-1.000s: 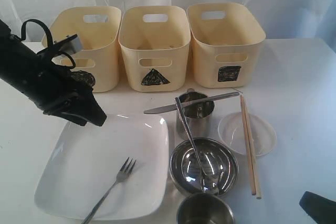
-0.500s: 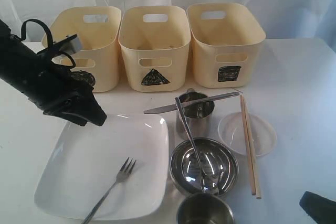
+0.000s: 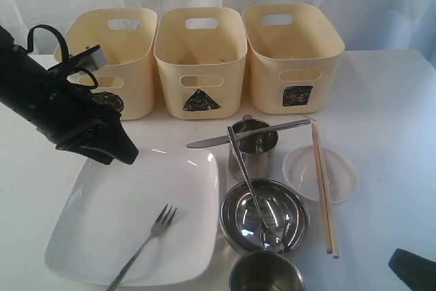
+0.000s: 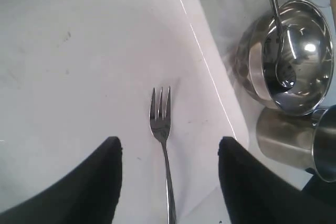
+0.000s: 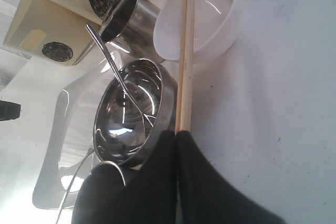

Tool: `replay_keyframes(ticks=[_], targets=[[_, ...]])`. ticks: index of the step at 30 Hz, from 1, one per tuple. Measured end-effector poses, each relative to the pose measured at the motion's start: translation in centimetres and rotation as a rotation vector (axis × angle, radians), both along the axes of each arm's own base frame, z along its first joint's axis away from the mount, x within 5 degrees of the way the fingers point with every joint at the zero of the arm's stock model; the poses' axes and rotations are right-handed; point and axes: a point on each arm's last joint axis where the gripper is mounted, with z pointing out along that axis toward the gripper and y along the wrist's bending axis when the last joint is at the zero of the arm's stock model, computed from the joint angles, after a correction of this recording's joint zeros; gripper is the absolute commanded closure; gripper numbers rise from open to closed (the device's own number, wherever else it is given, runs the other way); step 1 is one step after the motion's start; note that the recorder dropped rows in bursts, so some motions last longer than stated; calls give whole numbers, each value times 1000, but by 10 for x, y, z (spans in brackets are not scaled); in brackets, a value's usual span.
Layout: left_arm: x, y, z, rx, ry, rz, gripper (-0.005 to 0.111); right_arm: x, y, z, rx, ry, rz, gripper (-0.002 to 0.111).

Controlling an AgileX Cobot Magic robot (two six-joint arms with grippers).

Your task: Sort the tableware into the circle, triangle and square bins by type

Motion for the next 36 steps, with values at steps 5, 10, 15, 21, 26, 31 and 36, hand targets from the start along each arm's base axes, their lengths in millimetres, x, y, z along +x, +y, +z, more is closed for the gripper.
replay_keyframes(ticks=[5, 10, 15, 21, 26, 31, 36], targets=[[-3, 1, -4, 5, 16, 1, 48, 0, 0, 0, 0, 0, 0, 108], [-9, 2, -14, 14, 53, 1, 48, 0, 0, 0, 0, 0, 0, 108], [-13, 3, -20, 18, 76, 2, 48, 0, 0, 0, 0, 0, 0, 108], [-21, 3, -29, 2, 132, 14, 48, 0, 0, 0, 0, 0, 0, 108], [-26, 2, -34, -32, 151, 10, 48, 0, 0, 0, 0, 0, 0, 108], [-29, -1, -36, -77, 153, 6, 48, 0, 0, 0, 0, 0, 0, 108], [-27, -6, -32, -166, 113, -11, 48, 0, 0, 0, 0, 0, 0, 108]])
